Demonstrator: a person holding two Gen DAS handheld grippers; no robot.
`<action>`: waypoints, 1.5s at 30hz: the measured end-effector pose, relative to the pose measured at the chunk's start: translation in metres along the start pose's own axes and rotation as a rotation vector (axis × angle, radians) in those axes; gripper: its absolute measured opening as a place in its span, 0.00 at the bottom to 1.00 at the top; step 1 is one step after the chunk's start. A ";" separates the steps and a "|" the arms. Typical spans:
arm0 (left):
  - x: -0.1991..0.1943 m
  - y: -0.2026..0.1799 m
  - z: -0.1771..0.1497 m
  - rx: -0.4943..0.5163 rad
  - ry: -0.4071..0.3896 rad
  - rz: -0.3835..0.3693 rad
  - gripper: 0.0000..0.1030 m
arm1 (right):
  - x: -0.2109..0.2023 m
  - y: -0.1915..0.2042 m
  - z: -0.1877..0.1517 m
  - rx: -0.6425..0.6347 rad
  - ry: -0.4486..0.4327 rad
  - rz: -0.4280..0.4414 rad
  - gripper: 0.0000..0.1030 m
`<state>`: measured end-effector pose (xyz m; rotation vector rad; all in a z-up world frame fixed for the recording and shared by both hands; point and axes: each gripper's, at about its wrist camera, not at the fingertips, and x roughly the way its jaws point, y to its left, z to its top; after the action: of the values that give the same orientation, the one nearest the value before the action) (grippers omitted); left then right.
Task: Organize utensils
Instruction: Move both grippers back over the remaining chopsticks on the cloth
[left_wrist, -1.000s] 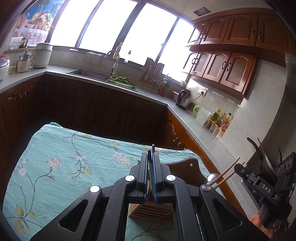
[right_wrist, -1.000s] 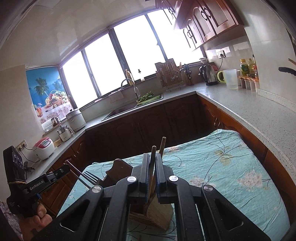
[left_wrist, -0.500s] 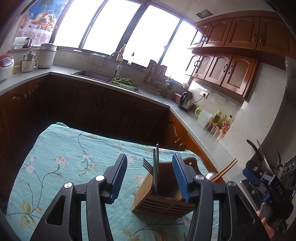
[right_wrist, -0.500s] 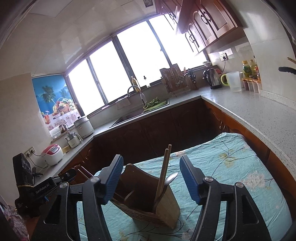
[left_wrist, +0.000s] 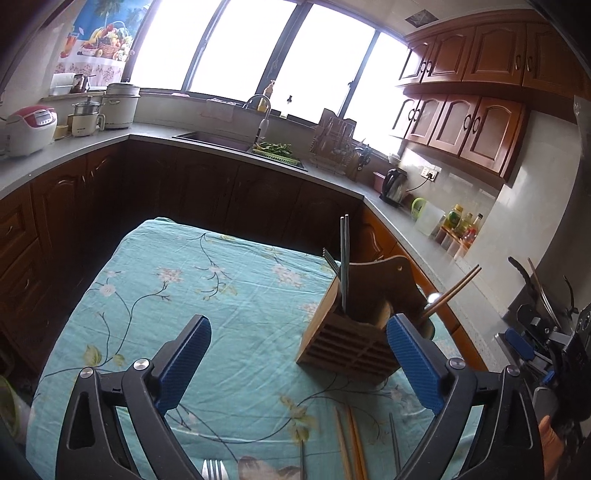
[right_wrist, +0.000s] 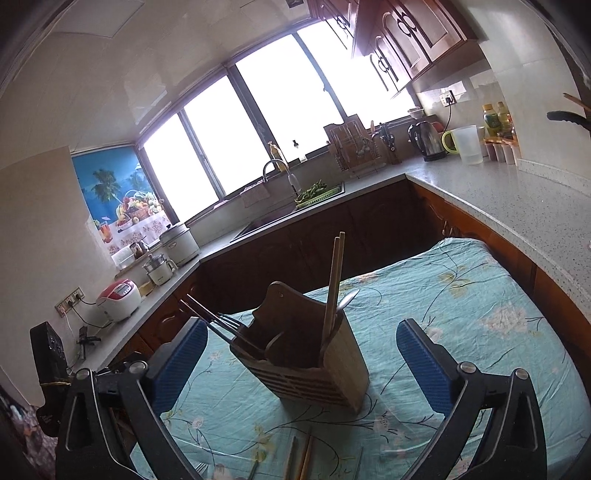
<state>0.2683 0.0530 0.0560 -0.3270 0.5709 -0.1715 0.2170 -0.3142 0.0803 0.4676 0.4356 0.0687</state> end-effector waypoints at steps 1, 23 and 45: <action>-0.005 0.000 -0.003 0.003 0.005 0.003 0.94 | -0.002 0.000 -0.003 0.001 0.005 0.000 1.00; -0.081 -0.006 -0.053 0.069 0.090 0.079 0.97 | -0.051 0.003 -0.080 0.002 0.122 -0.029 1.00; -0.074 -0.001 -0.079 0.071 0.215 0.105 0.97 | -0.051 -0.006 -0.125 -0.031 0.219 -0.092 1.00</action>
<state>0.1633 0.0502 0.0305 -0.2102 0.7912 -0.1263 0.1176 -0.2751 -0.0025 0.4105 0.6696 0.0373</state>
